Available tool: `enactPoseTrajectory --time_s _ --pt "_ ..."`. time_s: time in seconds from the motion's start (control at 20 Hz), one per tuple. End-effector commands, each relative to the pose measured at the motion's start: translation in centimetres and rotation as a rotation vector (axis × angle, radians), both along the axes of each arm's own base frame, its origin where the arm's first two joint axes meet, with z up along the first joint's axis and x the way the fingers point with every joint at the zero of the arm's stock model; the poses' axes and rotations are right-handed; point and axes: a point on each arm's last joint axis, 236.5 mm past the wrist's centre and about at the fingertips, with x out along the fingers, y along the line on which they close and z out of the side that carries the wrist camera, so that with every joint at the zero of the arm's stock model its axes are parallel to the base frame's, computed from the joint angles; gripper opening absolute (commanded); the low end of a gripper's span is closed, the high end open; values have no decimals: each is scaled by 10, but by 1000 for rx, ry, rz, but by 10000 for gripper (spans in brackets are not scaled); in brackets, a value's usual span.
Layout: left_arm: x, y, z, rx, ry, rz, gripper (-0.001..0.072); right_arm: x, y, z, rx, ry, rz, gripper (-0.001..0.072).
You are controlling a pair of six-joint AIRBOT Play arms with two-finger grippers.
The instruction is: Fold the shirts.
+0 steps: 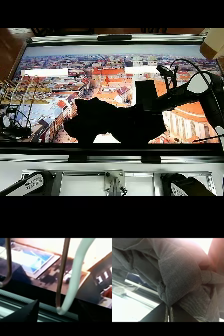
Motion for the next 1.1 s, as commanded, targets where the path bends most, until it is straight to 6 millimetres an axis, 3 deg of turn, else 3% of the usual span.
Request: enactPoseTrajectory --time_s 0.0,0.25,0.45,0.5,0.55,0.8,1.05 --pt "8 3 -8 1 -12 -30 521 0 0 0 0 1 0 54" --pt "11 2 -23 -15 3 -35 434 0 0 0 0 2 0 54" --pt "13 2 -23 -14 -7 -37 208 0 0 0 1 4 -5 54" --pt "13 1 -24 -22 -8 -32 102 0 0 0 2 5 -6 55" --pt "14 -2 -24 -34 -13 -24 45 0 0 0 2 5 -6 55" --pt "24 -9 -17 -73 -50 15 41 0 0 0 2 7 -10 54" --pt "54 -9 33 -53 -119 5 38 0 0 0 2 6 -9 54"
